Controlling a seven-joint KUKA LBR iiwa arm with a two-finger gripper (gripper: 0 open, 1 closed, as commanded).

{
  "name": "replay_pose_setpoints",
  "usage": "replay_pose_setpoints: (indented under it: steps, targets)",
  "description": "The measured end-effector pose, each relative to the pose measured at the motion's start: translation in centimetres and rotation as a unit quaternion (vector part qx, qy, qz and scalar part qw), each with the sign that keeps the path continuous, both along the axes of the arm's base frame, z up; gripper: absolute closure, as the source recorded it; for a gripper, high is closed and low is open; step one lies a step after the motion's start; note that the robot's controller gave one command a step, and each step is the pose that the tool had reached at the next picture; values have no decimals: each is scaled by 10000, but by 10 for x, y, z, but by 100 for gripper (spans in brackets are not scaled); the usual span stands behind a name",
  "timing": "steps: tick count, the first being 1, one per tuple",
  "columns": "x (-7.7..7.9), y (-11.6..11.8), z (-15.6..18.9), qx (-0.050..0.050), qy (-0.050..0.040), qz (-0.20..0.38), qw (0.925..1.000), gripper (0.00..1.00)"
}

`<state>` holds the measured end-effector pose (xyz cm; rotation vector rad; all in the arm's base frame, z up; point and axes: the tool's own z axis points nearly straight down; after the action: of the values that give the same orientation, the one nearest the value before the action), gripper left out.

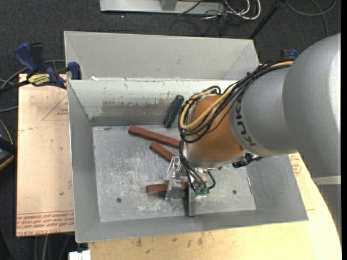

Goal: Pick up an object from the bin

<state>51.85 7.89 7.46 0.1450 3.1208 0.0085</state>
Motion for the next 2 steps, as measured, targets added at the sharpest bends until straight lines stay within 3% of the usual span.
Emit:
replay_pose_setpoints:
  steps: [1, 2]
  targets:
    - [0, 0, 0, 0, 1, -1, 10000, 100]
    - [-3, -1, 29, -18, 95, 42, 9999, 100]
